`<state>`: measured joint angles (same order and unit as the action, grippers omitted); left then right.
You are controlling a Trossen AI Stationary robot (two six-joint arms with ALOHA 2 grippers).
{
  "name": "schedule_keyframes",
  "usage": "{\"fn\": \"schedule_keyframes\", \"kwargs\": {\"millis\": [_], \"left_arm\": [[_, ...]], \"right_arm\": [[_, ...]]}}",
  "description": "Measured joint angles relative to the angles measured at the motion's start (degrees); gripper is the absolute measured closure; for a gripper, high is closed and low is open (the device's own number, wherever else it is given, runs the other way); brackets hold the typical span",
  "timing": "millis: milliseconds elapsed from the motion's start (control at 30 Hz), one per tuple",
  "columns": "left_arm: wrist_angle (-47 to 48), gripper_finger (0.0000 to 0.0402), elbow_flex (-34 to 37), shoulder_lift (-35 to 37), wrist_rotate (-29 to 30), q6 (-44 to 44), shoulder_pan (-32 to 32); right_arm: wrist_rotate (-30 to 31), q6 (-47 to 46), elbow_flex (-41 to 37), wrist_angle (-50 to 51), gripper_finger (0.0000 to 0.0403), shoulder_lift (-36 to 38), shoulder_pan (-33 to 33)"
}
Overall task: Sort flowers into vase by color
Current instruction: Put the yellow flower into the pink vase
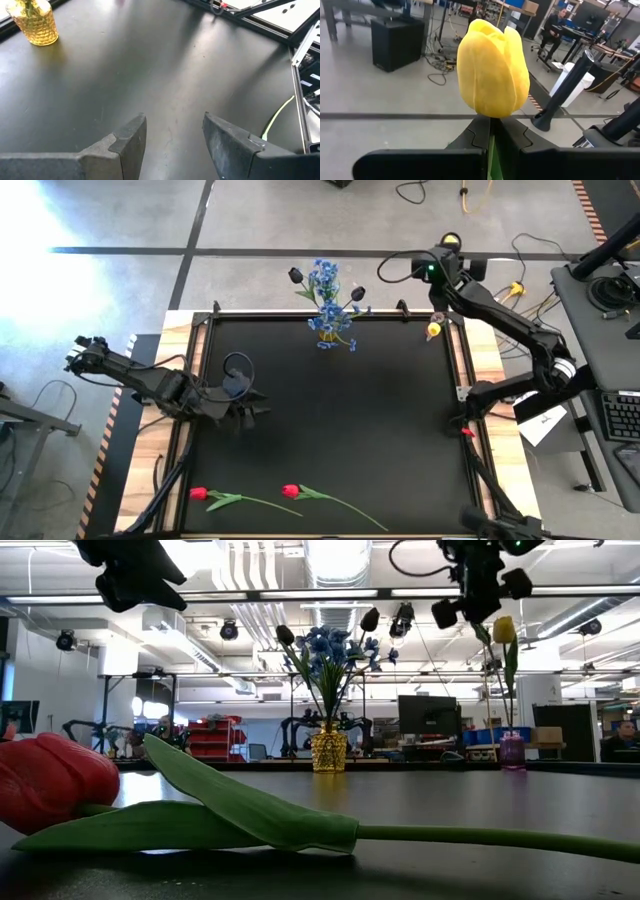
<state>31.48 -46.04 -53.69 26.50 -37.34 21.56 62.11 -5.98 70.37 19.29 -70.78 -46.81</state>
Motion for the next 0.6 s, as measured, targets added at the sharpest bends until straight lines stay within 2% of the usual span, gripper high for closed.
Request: {"fn": "schedule_keyframes", "kwargs": {"millis": [600], "left_arm": [[0.0, 0.022, 0.0, 0.0, 0.0, -0.5, 0.0]], "right_arm": [[0.9, -2.2, -2.6, -2.4, 0.039, -0.2, -0.4]]}}
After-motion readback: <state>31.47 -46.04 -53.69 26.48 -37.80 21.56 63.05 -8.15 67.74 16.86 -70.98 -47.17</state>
